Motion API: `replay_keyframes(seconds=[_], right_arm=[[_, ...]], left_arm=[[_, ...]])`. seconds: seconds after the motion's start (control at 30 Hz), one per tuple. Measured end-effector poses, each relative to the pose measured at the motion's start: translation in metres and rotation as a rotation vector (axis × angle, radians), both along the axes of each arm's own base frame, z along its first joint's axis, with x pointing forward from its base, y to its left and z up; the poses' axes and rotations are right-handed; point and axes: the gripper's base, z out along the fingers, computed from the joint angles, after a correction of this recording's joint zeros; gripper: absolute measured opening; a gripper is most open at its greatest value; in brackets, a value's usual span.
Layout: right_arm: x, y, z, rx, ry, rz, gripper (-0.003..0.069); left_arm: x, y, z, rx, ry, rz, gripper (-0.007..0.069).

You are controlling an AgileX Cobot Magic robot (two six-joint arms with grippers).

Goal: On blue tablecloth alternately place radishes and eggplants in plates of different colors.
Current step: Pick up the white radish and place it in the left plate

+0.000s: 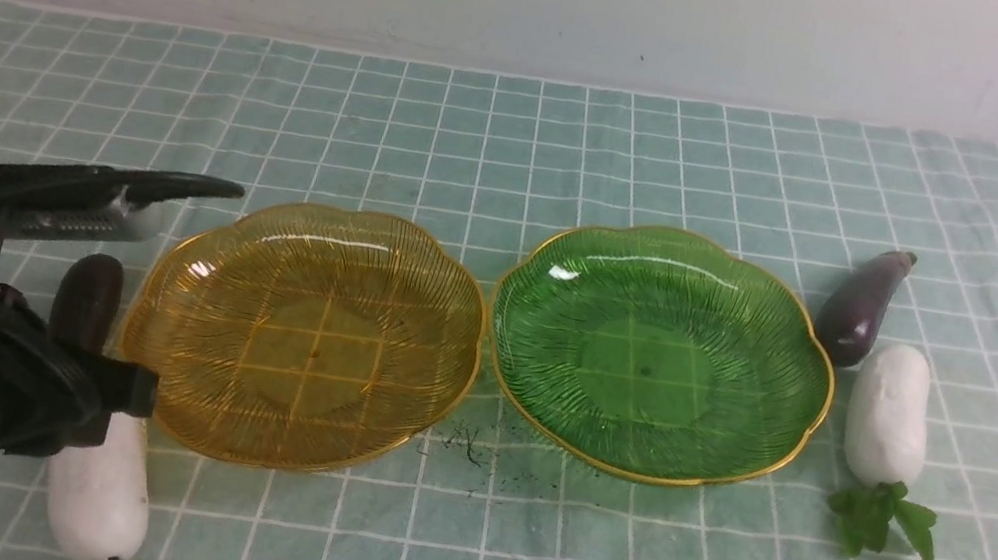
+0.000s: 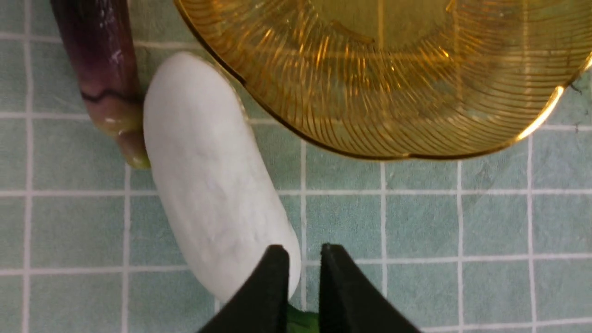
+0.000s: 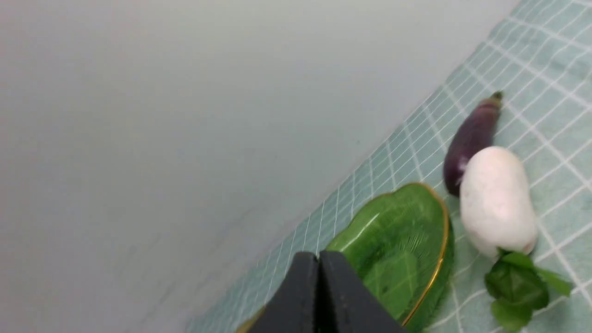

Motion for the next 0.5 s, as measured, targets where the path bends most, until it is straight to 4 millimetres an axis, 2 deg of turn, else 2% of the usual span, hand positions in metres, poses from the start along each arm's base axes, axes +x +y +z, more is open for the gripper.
replay_keyframes(seconds=[0.03, 0.07, 0.17, 0.2, 0.23, 0.3, 0.4, 0.5], right_arm=[[0.000, 0.003, 0.006, -0.053, 0.011, 0.030, -0.0013], [0.001, 0.004, 0.010, -0.065, 0.018, 0.043, -0.0013], [0.011, 0.013, 0.044, -0.288, 0.088, 0.151, -0.0013], [0.012, 0.014, 0.045, -0.294, 0.098, 0.165, -0.0013], [0.017, 0.017, 0.054, -0.351, 0.130, 0.203, -0.0013], [0.026, 0.021, 0.066, -0.404, 0.180, 0.262, -0.0013], [0.041, 0.026, 0.076, -0.460, 0.253, 0.342, -0.0013], [0.057, 0.028, 0.076, -0.474, 0.326, 0.386, -0.0013]], left_arm=[[0.002, 0.001, -0.002, -0.010, 0.008, 0.030, 0.0185], [0.002, 0.001, -0.002, -0.010, 0.008, 0.030, 0.0185], [0.011, 0.007, -0.017, 0.002, 0.080, 0.109, 0.0385], [0.011, 0.007, -0.018, 0.002, 0.084, 0.109, 0.0395], [0.015, 0.010, -0.026, 0.022, 0.119, 0.131, 0.0467], [0.021, 0.012, -0.036, 0.044, 0.152, 0.154, 0.0554], [0.028, 0.013, -0.050, 0.058, 0.182, 0.169, 0.0631], [0.034, 0.013, -0.062, 0.064, 0.212, 0.170, 0.0643]])
